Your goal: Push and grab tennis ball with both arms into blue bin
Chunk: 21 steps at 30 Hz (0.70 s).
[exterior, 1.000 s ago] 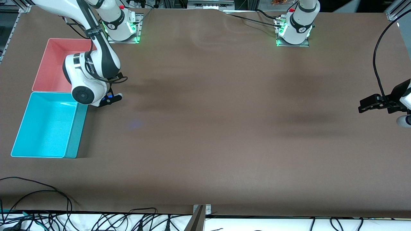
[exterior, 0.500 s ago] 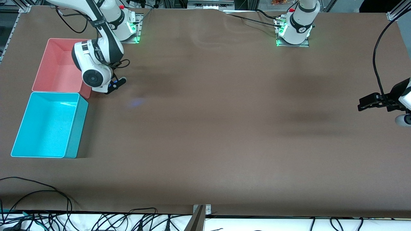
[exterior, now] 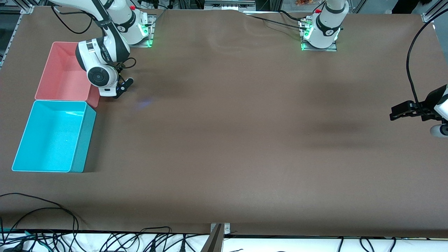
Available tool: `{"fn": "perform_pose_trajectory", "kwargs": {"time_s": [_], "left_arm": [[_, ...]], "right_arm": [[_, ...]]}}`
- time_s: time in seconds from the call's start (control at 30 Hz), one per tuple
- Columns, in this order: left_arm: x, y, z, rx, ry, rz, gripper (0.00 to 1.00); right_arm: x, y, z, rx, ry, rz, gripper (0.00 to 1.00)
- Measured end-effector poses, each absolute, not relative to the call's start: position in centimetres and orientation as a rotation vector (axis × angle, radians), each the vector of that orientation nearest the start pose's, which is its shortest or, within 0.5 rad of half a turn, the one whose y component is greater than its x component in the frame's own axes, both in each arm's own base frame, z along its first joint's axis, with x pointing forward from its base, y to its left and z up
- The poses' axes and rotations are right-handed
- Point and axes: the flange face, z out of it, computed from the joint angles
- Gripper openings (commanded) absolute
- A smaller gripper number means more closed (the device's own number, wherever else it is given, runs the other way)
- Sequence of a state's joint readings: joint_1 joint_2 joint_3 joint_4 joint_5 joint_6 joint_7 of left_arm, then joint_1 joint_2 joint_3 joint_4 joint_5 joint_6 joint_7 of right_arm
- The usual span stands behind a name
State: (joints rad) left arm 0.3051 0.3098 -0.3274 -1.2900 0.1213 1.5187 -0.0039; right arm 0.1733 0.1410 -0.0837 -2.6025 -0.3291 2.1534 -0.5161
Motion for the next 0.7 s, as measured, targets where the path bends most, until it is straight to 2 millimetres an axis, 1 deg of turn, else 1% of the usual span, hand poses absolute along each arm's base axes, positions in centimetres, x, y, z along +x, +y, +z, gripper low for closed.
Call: {"fn": "perform_pose_trajectory", "kwargs": {"time_s": [0.17,0.2,0.37,0.57,0.63,0.7], "left_arm": [[63.7,3.2,57.5,-3.116,0.007,0.103,1.00],[63.7,3.2,57.4,-3.116,0.007,0.104,1.00],[63.6,3.2,57.4,-3.116,0.007,0.115,1.00],[63.5,3.3,57.4,-3.116,0.007,0.120,1.00],[63.5,3.3,57.4,-3.116,0.007,0.120,1.00],[63.5,3.3,57.4,-3.116,0.007,0.120,1.00]], "right_arm": [[35.5,1.6,16.8,-2.783,-1.298,0.987,1.00],[35.4,1.5,16.7,-2.784,-1.297,0.984,0.98],[35.1,0.5,16.4,-2.793,-1.342,0.970,0.74],[35.4,-0.2,16.4,-2.802,-1.368,0.952,0.40],[35.4,-0.2,16.5,-2.803,-1.369,0.950,0.34],[35.5,-0.1,16.6,-2.805,-1.371,0.945,0.32]]}}
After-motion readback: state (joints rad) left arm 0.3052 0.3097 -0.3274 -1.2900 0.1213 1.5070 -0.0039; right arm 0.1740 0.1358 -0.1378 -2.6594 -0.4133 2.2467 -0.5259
